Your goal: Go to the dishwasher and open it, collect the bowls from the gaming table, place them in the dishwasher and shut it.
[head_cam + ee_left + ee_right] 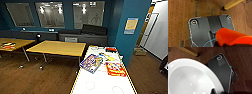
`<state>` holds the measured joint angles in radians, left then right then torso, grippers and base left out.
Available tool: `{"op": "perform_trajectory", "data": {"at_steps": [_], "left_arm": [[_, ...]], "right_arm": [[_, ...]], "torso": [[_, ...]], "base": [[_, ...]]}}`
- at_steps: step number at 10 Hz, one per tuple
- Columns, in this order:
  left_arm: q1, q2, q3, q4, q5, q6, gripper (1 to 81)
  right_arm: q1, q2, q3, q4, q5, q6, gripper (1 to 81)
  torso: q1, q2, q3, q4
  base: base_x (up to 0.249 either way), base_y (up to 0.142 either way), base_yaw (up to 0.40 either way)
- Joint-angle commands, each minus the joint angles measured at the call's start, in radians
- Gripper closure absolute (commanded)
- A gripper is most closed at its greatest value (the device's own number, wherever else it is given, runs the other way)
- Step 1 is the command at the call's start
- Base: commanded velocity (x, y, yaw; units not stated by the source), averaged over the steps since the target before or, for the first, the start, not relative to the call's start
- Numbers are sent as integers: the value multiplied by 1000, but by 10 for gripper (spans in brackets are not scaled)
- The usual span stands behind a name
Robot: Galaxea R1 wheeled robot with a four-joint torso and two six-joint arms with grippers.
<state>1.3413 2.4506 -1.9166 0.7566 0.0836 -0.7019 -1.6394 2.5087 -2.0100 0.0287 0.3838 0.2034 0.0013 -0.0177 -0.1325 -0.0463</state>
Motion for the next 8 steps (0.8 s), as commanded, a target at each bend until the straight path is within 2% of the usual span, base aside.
{"op": "perform_trajectory", "data": {"at_steps": [1, 3, 6, 8], "left_arm": [[-30, 10, -45, 33, 8, 10, 811], [-9, 59, -116, 41, 7, 15, 811], [6, 88, -162, 41, 5, 15, 811], [19, 107, -200, 40, -33, 15, 811]], "right_arm": [[31, -3, -16, -33, -59, -1, 811], [35, 24, -50, -33, -92, -6, 811], [34, 78, -117, -35, -99, -6, 811], [32, 89, -125, -33, -100, -6, 811]], "torso": [[0, 0, 0, 0], [0, 0, 0, 0], [0, 0, 0, 0], [0, 0, 1, 0]], "base": [[0, 0, 0], [0, 0, 0], [0, 0, 0], [-32, 0, 0]]}}
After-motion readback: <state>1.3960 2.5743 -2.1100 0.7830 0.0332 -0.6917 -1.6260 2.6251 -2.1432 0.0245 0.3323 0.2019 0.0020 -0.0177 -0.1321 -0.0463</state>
